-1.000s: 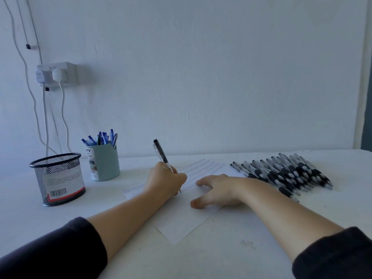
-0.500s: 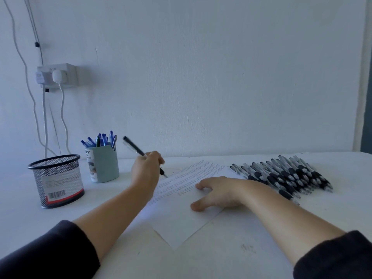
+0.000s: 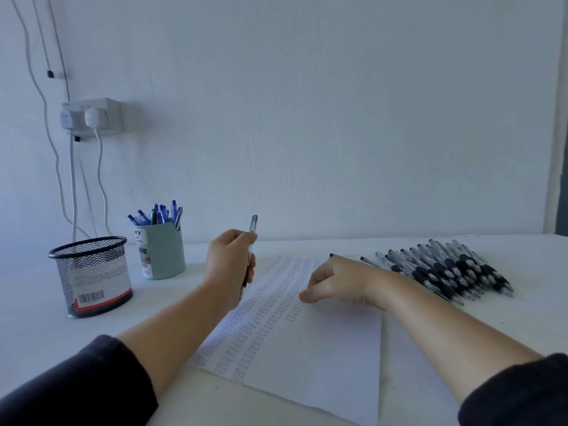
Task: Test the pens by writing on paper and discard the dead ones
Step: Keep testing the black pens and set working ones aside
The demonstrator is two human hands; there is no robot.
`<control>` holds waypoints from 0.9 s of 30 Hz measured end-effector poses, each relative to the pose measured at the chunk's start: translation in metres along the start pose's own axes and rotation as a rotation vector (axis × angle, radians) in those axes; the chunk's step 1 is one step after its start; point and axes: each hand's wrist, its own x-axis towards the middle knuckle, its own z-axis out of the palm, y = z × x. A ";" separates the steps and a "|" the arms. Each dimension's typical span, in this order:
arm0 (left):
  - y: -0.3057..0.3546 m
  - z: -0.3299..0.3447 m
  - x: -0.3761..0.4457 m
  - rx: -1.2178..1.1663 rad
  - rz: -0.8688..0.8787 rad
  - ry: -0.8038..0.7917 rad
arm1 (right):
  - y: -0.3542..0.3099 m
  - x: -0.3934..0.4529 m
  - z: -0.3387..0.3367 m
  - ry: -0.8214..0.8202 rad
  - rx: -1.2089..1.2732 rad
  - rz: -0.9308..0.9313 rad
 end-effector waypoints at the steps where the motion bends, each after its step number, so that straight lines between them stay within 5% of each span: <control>1: -0.001 0.000 0.000 -0.013 -0.006 -0.001 | 0.001 0.000 0.000 0.003 0.001 0.002; 12: -0.006 0.012 -0.010 0.105 -0.146 -0.098 | -0.004 0.004 0.006 0.171 0.113 -0.039; 19: -0.008 0.014 -0.007 0.478 -0.086 -0.235 | 0.001 0.010 0.007 0.209 -0.048 0.018; 22: -0.002 0.000 0.006 0.797 0.143 -0.106 | 0.003 0.010 0.005 0.221 -0.109 0.012; 27: 0.015 -0.043 0.022 1.194 0.355 0.395 | -0.002 0.007 0.005 0.115 -0.250 -0.032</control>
